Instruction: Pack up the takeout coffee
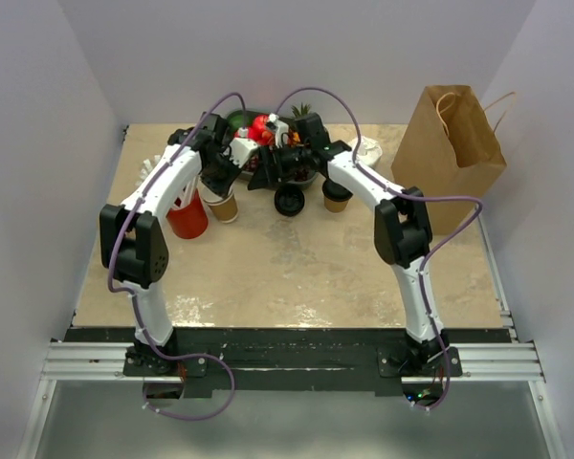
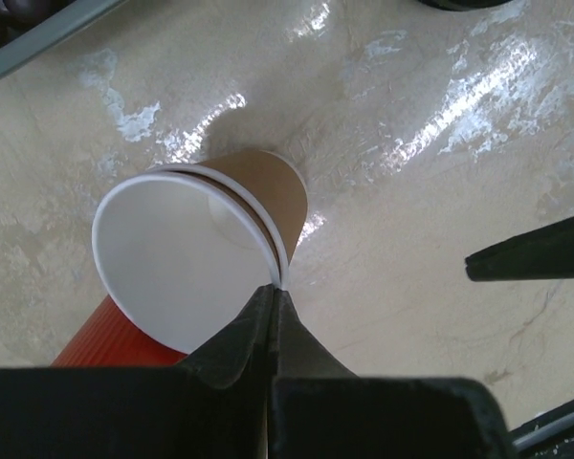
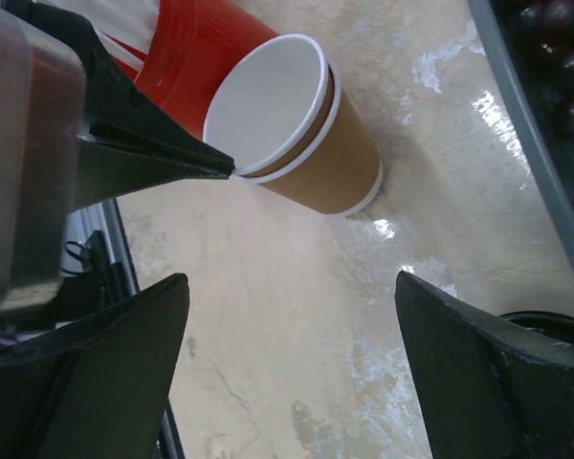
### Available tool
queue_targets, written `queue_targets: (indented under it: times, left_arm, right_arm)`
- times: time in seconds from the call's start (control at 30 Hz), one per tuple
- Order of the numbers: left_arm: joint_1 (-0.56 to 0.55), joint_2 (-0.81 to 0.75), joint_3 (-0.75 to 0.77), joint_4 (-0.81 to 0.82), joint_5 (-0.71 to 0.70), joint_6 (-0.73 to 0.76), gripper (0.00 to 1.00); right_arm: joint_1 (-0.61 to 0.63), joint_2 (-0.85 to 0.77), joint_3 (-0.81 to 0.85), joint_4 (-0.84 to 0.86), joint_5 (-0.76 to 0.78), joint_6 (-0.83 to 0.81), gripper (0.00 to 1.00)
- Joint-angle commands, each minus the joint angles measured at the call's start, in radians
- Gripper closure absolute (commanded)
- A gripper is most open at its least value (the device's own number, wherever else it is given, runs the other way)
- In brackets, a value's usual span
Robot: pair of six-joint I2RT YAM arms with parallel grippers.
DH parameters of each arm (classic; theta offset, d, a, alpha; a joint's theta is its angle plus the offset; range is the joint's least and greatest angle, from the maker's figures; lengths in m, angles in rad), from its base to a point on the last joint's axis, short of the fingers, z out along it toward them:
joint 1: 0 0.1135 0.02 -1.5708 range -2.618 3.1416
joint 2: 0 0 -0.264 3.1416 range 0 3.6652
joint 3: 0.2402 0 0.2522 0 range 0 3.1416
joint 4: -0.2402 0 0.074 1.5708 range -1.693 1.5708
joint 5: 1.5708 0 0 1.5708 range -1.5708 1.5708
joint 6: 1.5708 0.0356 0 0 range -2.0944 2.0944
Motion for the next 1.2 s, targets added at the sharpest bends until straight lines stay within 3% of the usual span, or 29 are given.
queue_targets:
  times: [0.0, 0.07, 0.17, 0.27, 0.5, 0.53, 0.6, 0.7, 0.93, 1.17]
  left_arm:
    - [-0.029, -0.087, 0.04, 0.045, 0.099, 0.023, 1.0]
    - [-0.029, -0.099, 0.028, 0.063, 0.105, 0.023, 1.0]
    - [-0.026, -0.112, 0.014, 0.086, 0.114, 0.014, 1.0]
    - [-0.026, -0.127, -0.008, 0.103, 0.119, 0.002, 1.0]
    - [-0.026, -0.141, -0.052, 0.108, 0.102, -0.006, 1.0]
    - [-0.026, -0.139, -0.06, 0.111, 0.088, -0.015, 0.97]
    - [-0.026, -0.132, -0.071, 0.111, 0.102, -0.026, 0.67]
    - [-0.023, -0.121, -0.104, 0.16, 0.129, -0.056, 0.51]
    - [0.018, -0.011, -0.036, 0.202, 0.244, -0.115, 0.46]
    - [0.101, 0.092, 0.015, 0.124, 0.364, -0.11, 0.5]
  right_arm:
    - [-0.029, -0.098, -0.148, 0.219, -0.058, 0.198, 0.07]
    - [-0.038, -0.125, -0.231, 0.303, -0.035, 0.214, 0.06]
    - [-0.031, -0.052, -0.173, 0.217, -0.024, 0.212, 0.06]
    - [-0.022, -0.028, -0.236, 0.362, -0.013, 0.37, 0.06]
    - [0.001, -0.004, -0.185, 0.344, -0.004, 0.35, 0.05]
    - [0.001, -0.01, -0.188, 0.328, 0.001, 0.344, 0.05]
    - [-0.002, -0.036, -0.191, 0.298, 0.022, 0.32, 0.06]
    - [-0.005, -0.088, -0.21, 0.24, 0.041, 0.251, 0.06]
    - [-0.02, -0.232, -0.291, 0.114, 0.057, 0.108, 0.06]
    - [-0.022, -0.343, -0.391, 0.096, 0.077, 0.044, 0.06]
